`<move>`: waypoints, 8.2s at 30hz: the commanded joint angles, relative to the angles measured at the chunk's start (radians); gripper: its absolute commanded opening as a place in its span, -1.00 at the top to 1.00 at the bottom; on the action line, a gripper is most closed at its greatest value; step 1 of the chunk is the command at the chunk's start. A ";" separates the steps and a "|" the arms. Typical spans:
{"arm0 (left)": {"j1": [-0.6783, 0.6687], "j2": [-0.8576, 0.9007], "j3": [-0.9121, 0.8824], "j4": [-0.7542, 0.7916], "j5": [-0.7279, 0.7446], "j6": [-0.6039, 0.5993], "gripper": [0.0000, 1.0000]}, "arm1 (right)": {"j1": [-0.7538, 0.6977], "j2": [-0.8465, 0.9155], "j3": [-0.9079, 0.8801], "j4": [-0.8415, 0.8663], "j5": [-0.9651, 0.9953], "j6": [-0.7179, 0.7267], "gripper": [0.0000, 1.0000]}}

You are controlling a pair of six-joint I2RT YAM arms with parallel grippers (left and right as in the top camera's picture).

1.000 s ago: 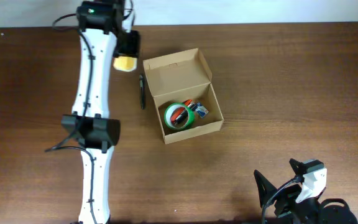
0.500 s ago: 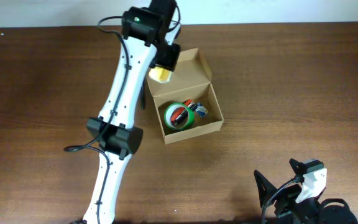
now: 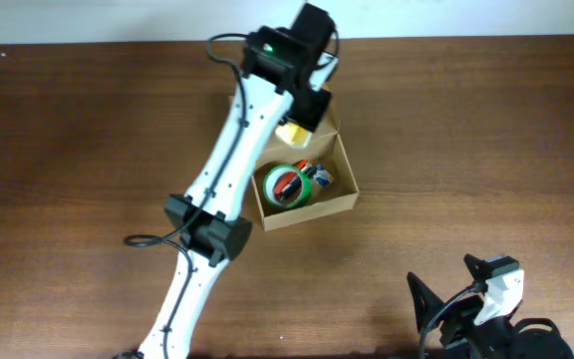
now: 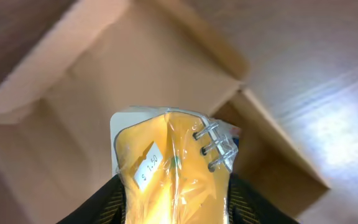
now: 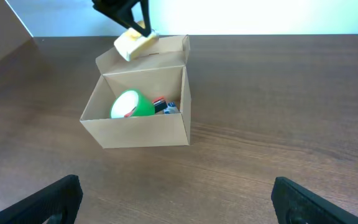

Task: Pack container
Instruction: 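Carry the sticky-note pad over the box and drop it inside, then move the left gripper back to the clear pen beside the box, then lower the left gripper over the clear pen and grasp it, then lift the pen over the box and lower it inside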

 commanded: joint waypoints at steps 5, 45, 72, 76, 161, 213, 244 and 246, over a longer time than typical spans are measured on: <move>-0.073 -0.012 -0.064 -0.003 0.006 0.016 0.59 | 0.001 -0.008 0.000 0.003 0.016 0.002 -0.98; -0.090 -0.037 -0.157 -0.003 -0.088 0.020 -0.93 | 0.001 -0.008 0.000 0.003 0.016 0.002 -0.98; 0.467 -0.362 -0.280 -0.003 0.031 -0.102 -1.00 | 0.001 -0.008 0.000 0.003 0.016 0.002 -0.98; 0.476 -0.362 -0.472 0.010 -0.060 -0.159 -1.00 | 0.001 -0.008 0.000 0.003 0.016 0.002 -0.98; 0.385 -0.295 -1.258 0.773 -0.044 -0.367 -0.80 | 0.001 -0.008 0.000 0.003 0.016 0.002 -0.98; 0.375 -0.435 -1.133 0.609 -0.080 -0.067 0.96 | 0.001 -0.008 0.000 0.003 0.016 0.002 -0.99; -0.035 -0.651 -1.144 0.449 -0.060 0.288 0.96 | 0.001 -0.008 0.000 0.003 0.016 0.002 -0.98; -0.038 -0.651 -1.152 0.445 -0.047 0.297 0.97 | 0.001 -0.008 0.000 0.003 0.016 0.002 -0.98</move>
